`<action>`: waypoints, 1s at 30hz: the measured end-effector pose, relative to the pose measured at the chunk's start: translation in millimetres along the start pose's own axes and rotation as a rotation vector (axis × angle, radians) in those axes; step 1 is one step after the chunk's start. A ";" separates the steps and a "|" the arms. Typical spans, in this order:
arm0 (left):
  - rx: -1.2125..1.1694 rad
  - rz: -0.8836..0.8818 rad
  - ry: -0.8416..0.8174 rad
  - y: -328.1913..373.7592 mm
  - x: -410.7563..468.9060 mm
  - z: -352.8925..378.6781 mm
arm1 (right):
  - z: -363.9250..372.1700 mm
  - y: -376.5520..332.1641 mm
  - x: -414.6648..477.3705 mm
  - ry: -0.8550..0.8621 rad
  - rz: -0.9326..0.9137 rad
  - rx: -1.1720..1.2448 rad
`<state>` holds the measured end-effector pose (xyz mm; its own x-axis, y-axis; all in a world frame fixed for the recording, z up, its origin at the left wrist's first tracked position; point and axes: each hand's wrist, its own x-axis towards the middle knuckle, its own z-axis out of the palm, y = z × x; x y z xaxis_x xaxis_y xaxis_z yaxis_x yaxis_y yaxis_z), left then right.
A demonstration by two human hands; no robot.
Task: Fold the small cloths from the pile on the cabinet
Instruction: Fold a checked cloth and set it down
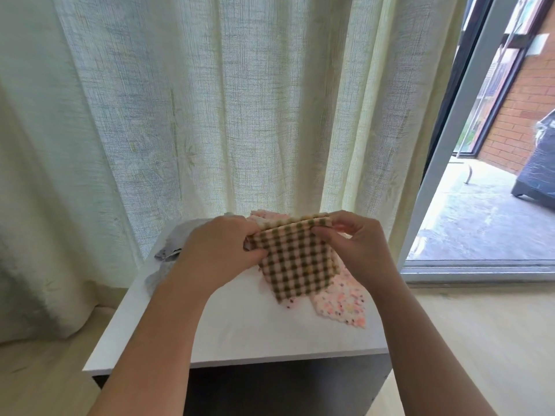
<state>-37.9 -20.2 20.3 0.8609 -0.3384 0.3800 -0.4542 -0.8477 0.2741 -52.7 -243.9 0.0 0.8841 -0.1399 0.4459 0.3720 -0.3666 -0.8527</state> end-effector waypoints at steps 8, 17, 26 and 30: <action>-0.069 0.006 0.010 5.9 -1.3 -2.4 | -0.7 -2.9 -0.3 0.029 0.072 0.229; -0.163 0.135 -0.049 8.3 -1.6 2.5 | 2.1 -8.2 0.4 -0.034 0.042 0.331; -0.284 0.054 -0.344 -2.8 0.5 9.2 | 1.8 -0.7 -0.1 -0.152 0.246 0.174; -0.411 0.070 -0.602 5.3 5.4 9.6 | 22.8 2.9 -3.4 -0.012 0.084 -0.098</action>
<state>-33.5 -30.5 15.3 0.7499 -0.6522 -0.1104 -0.4602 -0.6343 0.6211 -48.1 -223.4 -10.2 0.9145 -0.1634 0.3702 0.2674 -0.4425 -0.8559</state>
